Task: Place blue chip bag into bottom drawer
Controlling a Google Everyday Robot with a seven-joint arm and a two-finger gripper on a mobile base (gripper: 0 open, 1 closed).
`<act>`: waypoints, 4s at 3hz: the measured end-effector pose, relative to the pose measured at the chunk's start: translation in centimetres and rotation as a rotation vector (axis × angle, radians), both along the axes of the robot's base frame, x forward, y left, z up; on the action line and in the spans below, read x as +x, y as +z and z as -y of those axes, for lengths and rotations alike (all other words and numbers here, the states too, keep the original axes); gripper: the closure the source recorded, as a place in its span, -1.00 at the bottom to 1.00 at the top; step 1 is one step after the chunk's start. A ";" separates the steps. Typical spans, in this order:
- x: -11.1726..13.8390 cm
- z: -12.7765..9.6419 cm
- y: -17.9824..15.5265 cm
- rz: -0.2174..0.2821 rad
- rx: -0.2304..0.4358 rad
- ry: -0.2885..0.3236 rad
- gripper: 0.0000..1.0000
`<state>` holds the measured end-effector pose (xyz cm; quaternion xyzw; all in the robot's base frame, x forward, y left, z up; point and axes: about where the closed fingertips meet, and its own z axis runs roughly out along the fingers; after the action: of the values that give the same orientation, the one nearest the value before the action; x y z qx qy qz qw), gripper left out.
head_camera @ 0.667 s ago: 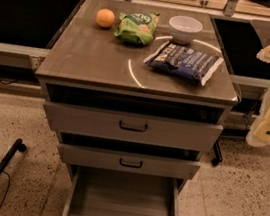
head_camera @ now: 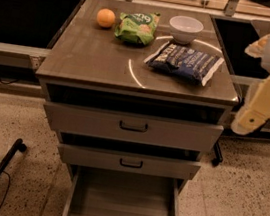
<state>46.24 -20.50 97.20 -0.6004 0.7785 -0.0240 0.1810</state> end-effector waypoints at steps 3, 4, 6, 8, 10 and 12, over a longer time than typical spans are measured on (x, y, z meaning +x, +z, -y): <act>5.9 -2.1 -1.7 0.042 0.118 -0.002 -1.00; 11.7 -3.0 -2.3 0.104 0.176 -0.006 -1.00; 17.9 -4.3 -4.9 0.119 0.188 -0.058 -1.00; 21.8 -4.7 -8.4 0.087 0.167 -0.121 -1.00; 24.7 -4.4 -11.5 0.042 0.129 -0.162 -0.65; 26.2 -3.5 -13.2 0.016 0.109 -0.183 0.28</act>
Offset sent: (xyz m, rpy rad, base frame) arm 0.0286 0.0152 -0.0098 0.0675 -0.0101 -0.0008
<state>72.42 -16.97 83.98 -0.5158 0.8288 -0.0028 0.2169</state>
